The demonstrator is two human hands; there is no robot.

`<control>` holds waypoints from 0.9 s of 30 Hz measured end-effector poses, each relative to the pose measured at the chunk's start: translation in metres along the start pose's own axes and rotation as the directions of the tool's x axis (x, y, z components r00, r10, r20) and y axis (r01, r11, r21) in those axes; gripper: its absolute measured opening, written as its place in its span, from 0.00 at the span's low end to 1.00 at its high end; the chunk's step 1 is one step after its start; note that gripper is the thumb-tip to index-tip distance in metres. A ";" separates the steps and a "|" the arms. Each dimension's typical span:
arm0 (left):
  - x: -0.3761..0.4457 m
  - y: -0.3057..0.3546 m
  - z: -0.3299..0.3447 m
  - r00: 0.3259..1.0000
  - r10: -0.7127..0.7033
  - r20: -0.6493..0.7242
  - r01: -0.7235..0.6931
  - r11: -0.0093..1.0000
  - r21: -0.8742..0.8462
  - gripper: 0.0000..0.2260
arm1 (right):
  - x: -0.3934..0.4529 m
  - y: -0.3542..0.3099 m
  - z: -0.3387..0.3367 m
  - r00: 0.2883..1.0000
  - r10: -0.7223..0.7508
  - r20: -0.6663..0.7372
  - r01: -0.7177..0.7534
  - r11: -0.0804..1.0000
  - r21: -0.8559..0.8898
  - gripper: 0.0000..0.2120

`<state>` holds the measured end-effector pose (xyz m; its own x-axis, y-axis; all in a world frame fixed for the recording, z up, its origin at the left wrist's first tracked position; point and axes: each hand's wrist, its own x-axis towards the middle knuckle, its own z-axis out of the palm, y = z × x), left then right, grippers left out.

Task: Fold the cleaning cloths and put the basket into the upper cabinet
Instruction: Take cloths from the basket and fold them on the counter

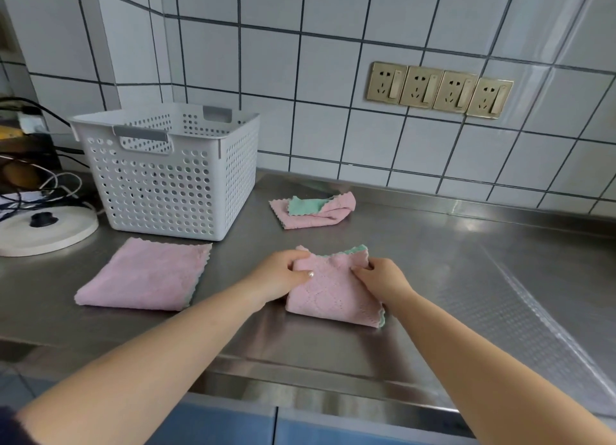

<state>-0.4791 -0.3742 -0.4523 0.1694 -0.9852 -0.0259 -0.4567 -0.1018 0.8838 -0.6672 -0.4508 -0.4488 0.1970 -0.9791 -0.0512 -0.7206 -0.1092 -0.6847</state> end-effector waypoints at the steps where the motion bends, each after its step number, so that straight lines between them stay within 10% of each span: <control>1: 0.001 0.000 0.000 1.000 -0.005 -0.001 0.005 0.999 0.040 0.22 | 0.001 0.000 0.000 1.000 0.006 0.009 -0.006 1.000 -0.010 0.13; 14: 0.017 0.006 -0.006 0.983 -0.175 0.048 0.174 0.985 0.020 0.24 | 0.012 0.011 -0.010 0.999 0.003 -0.044 -0.009 0.993 -0.120 0.21; 27: 0.047 0.009 -0.009 0.996 -0.018 -0.093 0.056 0.898 0.436 0.09 | 0.022 0.003 -0.015 0.999 -0.039 -0.037 0.036 0.996 -0.088 0.06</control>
<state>-0.4677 -0.4200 -0.4412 0.2575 -0.9663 0.0018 -0.7811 -0.2071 0.5890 -0.6747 -0.4755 -0.4410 0.1999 -0.9798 0.0028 -0.7687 -0.1586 -0.6197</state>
